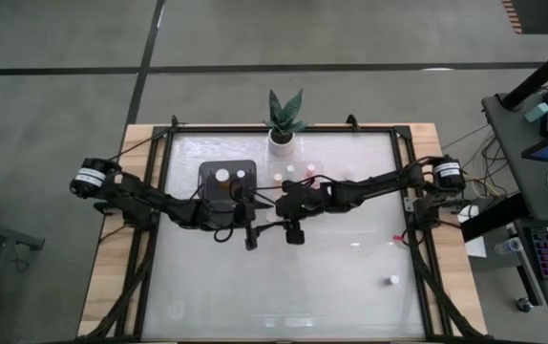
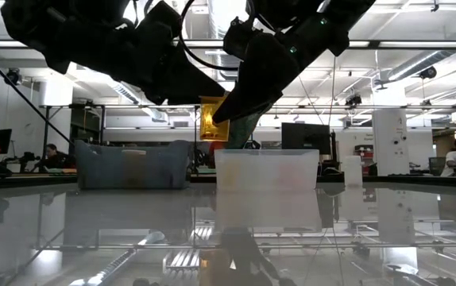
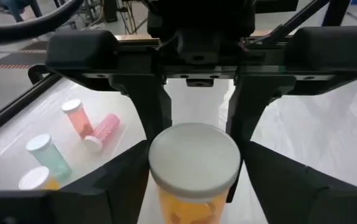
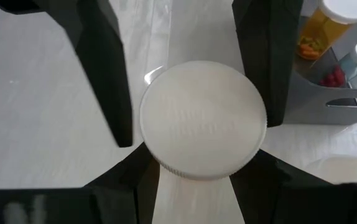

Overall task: Pick and place medicine bottles into bin by pill shape (circle, oval)
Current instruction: Put the large orange capsule bottle into the black bin

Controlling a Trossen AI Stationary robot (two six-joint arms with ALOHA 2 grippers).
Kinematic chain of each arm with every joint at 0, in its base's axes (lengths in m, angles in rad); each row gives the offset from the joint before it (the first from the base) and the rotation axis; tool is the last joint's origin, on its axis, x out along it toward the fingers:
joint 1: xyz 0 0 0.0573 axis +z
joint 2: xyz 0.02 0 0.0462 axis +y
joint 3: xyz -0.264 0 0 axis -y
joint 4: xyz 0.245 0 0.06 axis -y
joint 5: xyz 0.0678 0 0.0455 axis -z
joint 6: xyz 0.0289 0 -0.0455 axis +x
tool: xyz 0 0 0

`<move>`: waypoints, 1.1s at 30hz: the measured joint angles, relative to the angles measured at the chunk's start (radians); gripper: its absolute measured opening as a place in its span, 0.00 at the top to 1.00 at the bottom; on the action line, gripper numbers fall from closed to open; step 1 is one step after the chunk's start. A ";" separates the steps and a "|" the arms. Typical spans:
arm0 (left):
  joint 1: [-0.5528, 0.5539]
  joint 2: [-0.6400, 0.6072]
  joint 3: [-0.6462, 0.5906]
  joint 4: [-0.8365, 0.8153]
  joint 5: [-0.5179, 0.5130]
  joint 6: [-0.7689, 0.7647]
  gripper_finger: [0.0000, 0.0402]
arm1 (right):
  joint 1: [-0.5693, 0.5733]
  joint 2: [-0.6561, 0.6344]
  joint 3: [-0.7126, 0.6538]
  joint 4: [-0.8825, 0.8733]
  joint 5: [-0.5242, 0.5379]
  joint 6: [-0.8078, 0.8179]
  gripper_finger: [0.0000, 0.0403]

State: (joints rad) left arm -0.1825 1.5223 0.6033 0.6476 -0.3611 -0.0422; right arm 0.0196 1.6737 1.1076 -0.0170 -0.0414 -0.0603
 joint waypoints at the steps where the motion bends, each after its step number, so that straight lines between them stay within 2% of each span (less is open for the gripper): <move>1: 0.000 0.000 0.000 0.000 -0.001 0.000 0.42 | 0.000 0.000 0.000 0.000 -0.001 0.000 0.60; 7: 0.000 0.000 0.000 -0.001 -0.008 0.001 0.53 | 0.000 0.000 0.000 -0.001 0.000 0.000 0.60; 11: 0.000 -0.001 -0.001 -0.001 -0.011 0.001 0.53 | 0.000 0.000 -0.001 0.002 0.001 0.001 0.59; 22: -0.004 -0.049 -0.017 -0.011 -0.029 0.005 0.53 | -0.001 -0.025 -0.001 -0.054 0.011 0.037 0.39; 25: -0.004 -0.096 -0.036 -0.057 -0.078 0.004 0.53 | -0.001 -0.053 -0.001 -0.099 0.015 0.041 0.35; 33: -0.015 -0.309 -0.049 -0.428 -0.335 -0.052 0.53 | -0.001 -0.161 -0.036 -0.178 0.019 0.065 0.36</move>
State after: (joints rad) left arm -0.1975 1.2131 0.5546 0.2196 -0.6959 -0.0946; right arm 0.0189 1.5125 1.0714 -0.1955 -0.0224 0.0049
